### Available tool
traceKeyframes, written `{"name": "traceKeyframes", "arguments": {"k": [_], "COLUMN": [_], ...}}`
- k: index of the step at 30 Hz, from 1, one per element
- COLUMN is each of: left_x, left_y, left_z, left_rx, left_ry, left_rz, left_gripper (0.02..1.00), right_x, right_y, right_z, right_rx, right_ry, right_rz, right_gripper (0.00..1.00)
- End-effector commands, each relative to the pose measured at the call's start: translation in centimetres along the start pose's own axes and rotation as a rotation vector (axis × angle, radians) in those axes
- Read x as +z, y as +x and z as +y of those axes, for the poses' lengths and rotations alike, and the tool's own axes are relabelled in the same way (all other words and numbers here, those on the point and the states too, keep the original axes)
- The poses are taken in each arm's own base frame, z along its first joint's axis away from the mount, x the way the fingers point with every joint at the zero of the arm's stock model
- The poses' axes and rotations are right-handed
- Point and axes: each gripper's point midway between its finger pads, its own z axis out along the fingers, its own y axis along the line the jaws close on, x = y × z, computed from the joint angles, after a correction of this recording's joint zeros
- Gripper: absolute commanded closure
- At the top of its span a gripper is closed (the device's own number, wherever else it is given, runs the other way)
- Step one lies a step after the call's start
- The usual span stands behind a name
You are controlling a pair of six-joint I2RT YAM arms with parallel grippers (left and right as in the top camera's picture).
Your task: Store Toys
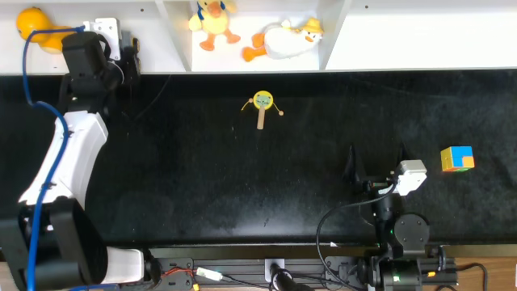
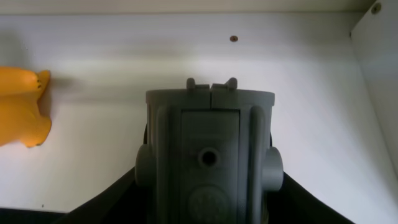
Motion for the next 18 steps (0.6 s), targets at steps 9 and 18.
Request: {"name": "traceKeyframes", "arguments": {"k": [9, 18], "left_x": [1.3, 2.7], "left_y": [-2.4, -1.7], "left_z": [0.1, -0.7], "left_rx": [-0.041, -0.040], "left_ry": [0.006, 0.051], "left_rz": [-0.080, -0.053], "left_gripper": [0.645, 0.638], "right_x": [0.0, 0.0], "right_y": [0.4, 0.4], "right_z": [-0.1, -0.1], "right_rx": [0.004, 0.004], "right_ry": [0.006, 0.006], "right_rz": [0.001, 0.001], "right_gripper": [0.007, 0.005]}}
